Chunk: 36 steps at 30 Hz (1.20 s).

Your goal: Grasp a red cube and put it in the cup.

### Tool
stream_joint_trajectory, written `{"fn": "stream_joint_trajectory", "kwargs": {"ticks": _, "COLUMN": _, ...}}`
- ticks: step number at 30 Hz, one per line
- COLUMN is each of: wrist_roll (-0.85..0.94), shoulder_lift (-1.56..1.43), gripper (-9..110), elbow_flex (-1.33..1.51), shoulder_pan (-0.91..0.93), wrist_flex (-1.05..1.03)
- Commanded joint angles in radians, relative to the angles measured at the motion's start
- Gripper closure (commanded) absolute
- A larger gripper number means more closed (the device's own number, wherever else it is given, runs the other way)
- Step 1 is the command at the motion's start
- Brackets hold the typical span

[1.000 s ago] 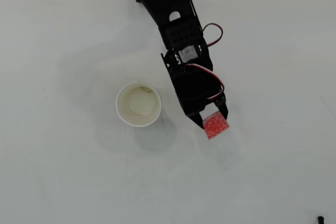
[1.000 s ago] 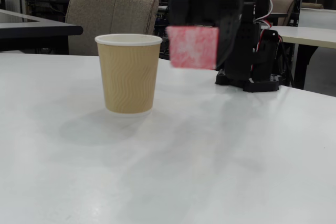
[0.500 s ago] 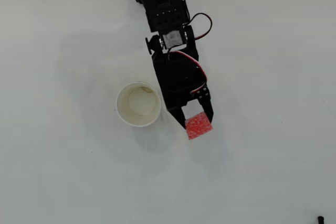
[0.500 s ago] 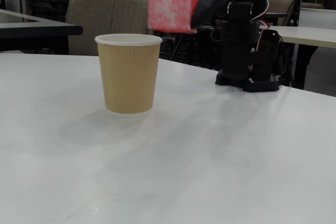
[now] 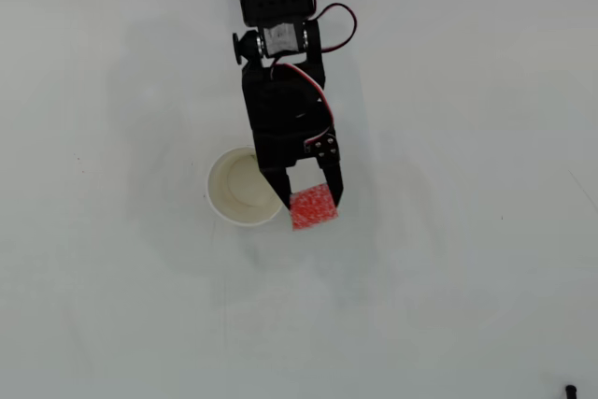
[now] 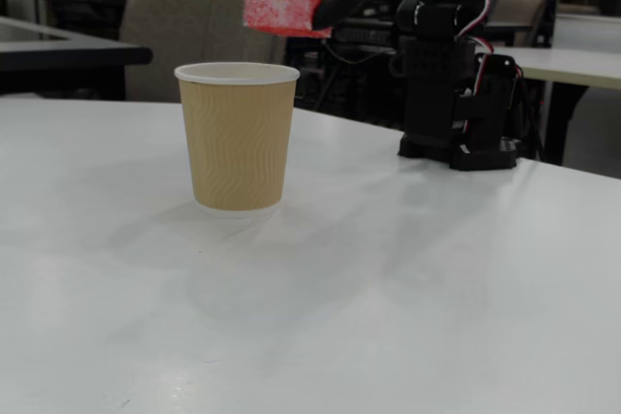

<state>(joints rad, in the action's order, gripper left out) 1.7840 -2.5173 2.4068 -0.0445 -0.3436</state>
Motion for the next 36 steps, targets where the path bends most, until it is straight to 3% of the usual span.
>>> {"fn": "stream_joint_trajectory", "kwargs": {"ticks": 1, "wrist_roll": 0.002, "shoulder_lift": -0.063, "gripper": 96, "elbow_flex": -0.018, "shoulder_pan": 0.067, "wrist_flex": -0.035}}
{"fn": "stream_joint_trajectory", "kwargs": {"ticks": 16, "wrist_roll": 0.005, "shoulder_lift": -0.097, "gripper": 95, "elbow_flex": -0.089, "shoulder_pan": 0.206, "wrist_flex": -0.206}}
{"fn": "stream_joint_trajectory", "kwargs": {"ticks": 25, "wrist_roll": -0.008, "shoulder_lift": -0.118, "gripper": 79, "elbow_flex": -0.091, "shoulder_pan": 0.222, "wrist_flex": -0.210}}
{"fn": "stream_joint_trajectory", "kwargs": {"ticks": 36, "wrist_roll": -0.011, "shoulder_lift": -0.167, "gripper": 76, "elbow_flex": -0.094, "shoulder_pan": 0.236, "wrist_flex": -0.285}}
